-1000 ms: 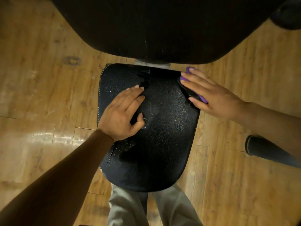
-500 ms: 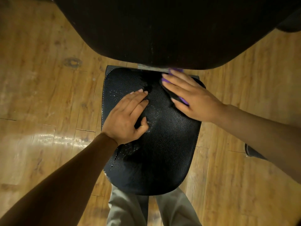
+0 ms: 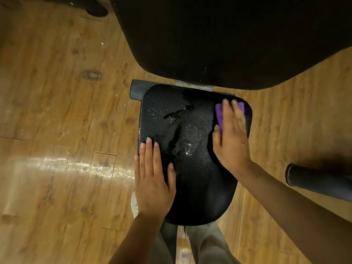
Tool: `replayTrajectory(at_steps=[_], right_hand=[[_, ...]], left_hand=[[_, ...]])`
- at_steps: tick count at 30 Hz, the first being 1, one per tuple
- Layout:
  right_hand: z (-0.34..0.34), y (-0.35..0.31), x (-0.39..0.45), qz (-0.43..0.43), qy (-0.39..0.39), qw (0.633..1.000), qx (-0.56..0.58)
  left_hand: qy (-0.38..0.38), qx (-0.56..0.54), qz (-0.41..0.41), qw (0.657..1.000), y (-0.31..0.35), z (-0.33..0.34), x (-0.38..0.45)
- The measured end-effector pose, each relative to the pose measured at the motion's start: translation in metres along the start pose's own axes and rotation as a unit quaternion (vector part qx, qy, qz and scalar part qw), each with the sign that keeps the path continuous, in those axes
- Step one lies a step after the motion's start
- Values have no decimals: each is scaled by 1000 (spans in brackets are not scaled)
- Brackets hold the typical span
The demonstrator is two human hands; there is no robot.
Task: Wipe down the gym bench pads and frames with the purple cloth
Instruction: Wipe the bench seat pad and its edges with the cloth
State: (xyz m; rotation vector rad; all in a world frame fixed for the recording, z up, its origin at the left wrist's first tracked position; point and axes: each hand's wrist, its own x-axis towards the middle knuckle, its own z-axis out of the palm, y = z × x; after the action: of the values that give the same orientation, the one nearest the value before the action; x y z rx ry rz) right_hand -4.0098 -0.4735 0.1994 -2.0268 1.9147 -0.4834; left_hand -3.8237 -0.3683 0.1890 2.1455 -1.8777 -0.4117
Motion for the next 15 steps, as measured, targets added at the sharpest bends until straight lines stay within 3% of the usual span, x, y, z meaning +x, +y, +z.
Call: replayTrajectory(at_steps=[6, 9, 12, 15], right_hand=[[-6, 15, 8, -92, -22, 995, -15], [-21, 26, -7, -37, 0, 998, -56], [-14, 13, -8, 47, 7, 999, -19], [6, -2, 0, 3, 13, 1000, -19]], left_hand=[[17, -2, 8, 1000, -5, 9, -3], [20, -16, 10, 1000, -6, 9, -3], [25, -21, 8, 999, -7, 9, -2], [34, -28, 9, 999, -7, 9, -2]])
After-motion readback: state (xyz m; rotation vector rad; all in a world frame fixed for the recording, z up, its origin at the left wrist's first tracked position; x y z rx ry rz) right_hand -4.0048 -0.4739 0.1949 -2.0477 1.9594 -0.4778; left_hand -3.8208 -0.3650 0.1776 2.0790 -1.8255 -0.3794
